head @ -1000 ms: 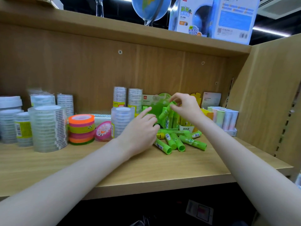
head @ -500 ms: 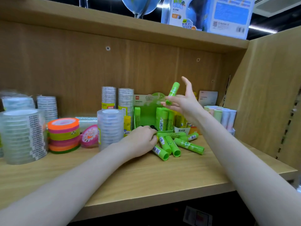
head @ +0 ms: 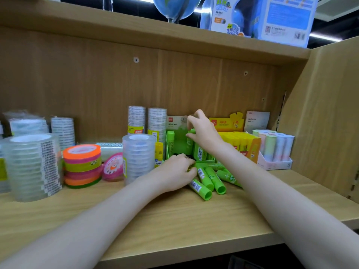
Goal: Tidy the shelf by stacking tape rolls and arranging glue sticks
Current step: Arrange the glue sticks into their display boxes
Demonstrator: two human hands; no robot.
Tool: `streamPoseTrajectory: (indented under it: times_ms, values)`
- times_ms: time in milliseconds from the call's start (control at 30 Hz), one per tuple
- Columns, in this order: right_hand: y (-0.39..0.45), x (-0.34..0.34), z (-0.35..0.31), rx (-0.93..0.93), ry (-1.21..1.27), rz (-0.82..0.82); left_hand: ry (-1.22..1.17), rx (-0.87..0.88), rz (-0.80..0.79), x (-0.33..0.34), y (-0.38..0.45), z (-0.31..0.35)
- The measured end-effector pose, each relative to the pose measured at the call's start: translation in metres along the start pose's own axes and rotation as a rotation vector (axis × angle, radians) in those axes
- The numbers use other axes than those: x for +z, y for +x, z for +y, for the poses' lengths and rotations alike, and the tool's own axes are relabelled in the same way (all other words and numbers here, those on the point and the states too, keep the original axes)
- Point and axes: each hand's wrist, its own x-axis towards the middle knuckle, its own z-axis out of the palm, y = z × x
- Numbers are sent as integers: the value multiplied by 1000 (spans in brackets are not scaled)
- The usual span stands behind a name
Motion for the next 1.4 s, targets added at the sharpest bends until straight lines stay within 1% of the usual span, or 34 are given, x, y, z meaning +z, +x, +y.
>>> streamPoseTrajectory:
  times_ms: [200, 333, 467, 500, 600, 633, 733, 767, 800, 867, 933, 1033, 1100, 1133, 1167, 1267, 1300, 1400]
  values:
    - [3, 1, 2, -23, -36, 4, 0, -6, -13, 0, 0, -1]
    - [6, 2, 6, 79, -20, 4, 6, -15, -25, 0, 0, 1]
    - [8, 3, 3, 56, -199, -88, 4, -26, -15, 0, -1, 1]
    - [10, 3, 4, 62, -207, -115, 6, -28, -10, 0, -1, 2]
    - [5, -8, 10, 86, -125, -227, 5, -32, -3, -1, -3, 4]
    - [-1, -15, 15, 89, -93, -221, 5, -32, -6, -1, -4, 5]
    - [-34, -44, 29, 117, 35, -59, 6, -28, -11, -3, -5, 5]
    - [-46, -54, 34, 132, 48, -61, 5, -28, -11, -4, -5, 4]
    - [-58, -63, 38, 150, 38, -103, 2, -29, -14, -4, -5, 5]
    - [-83, -79, 43, 168, 12, -253, -2, -33, -26, -4, -5, 6]
    - [-105, -86, 39, 161, 49, -381, -6, -36, -32, -5, -5, 6]
    - [-118, -81, 31, 150, 31, -486, -26, -44, -28, -5, -5, 6]
    - [-116, -80, 34, 163, 22, -521, -24, -40, -28, -5, -6, 7]
    - [-112, -84, 37, 182, 76, -501, -17, -35, -28, -5, -6, 7]
    - [-108, -90, 40, 210, 188, -451, -12, -30, -29, -5, -7, 7]
    - [-91, -104, 38, 268, 661, -248, -7, -25, -21, -4, -6, 6]
    - [-84, -103, 34, 257, 733, -198, -9, -27, -17, -4, -5, 6]
    - [-54, -84, 20, 200, 740, -53, -2, -25, -12, -4, -5, 6]
